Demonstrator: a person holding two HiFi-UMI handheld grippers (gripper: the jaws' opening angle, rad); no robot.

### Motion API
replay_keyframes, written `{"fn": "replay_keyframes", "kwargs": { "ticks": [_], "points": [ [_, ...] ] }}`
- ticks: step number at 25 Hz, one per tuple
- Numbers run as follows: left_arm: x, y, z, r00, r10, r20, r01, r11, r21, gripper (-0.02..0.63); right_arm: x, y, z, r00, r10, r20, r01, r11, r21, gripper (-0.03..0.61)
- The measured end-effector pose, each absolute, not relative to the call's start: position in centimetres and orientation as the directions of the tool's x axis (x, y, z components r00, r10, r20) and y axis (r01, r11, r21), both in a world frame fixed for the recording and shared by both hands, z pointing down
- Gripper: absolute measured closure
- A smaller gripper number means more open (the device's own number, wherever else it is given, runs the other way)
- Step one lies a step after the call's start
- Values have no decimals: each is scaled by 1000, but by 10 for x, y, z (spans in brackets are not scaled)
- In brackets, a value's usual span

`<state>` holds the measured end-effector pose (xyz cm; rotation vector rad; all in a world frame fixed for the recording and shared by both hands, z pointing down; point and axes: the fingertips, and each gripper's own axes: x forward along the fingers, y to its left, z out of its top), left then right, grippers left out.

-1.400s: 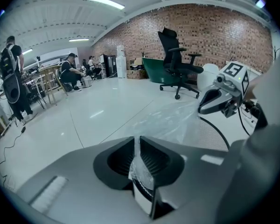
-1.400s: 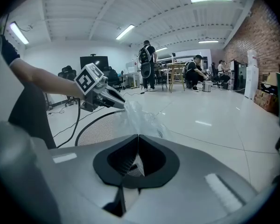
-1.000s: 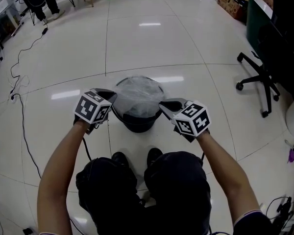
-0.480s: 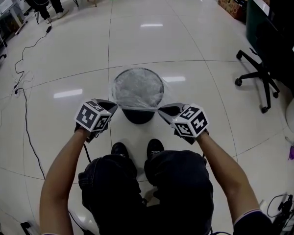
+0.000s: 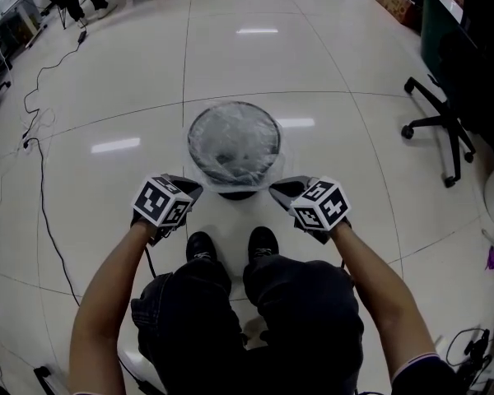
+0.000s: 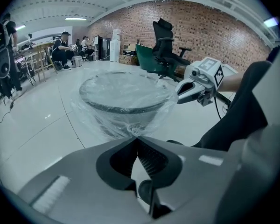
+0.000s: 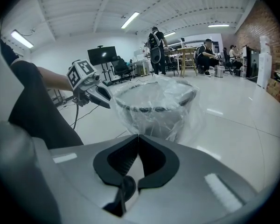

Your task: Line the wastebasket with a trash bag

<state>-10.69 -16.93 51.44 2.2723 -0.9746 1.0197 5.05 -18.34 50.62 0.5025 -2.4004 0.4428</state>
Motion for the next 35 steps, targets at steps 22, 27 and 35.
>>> {"fn": "replay_keyframes", "kwargs": {
  "ticks": [22, 27, 35],
  "points": [
    [-96, -203, 588, 540, -343, 769, -753, -604, 259, 600, 48, -234, 564, -686, -227, 692, -515, 822, -241, 574],
    [-97, -199, 585, 540, -334, 772, -750, -607, 263, 592, 50, -234, 561, -690, -230, 687, -520, 817, -249, 564],
    [-110, -169, 567, 517, -364, 775, -764, -605, 225, 480, 71, -211, 542, -683, -263, 682, -544, 806, -234, 463]
  ]
}}
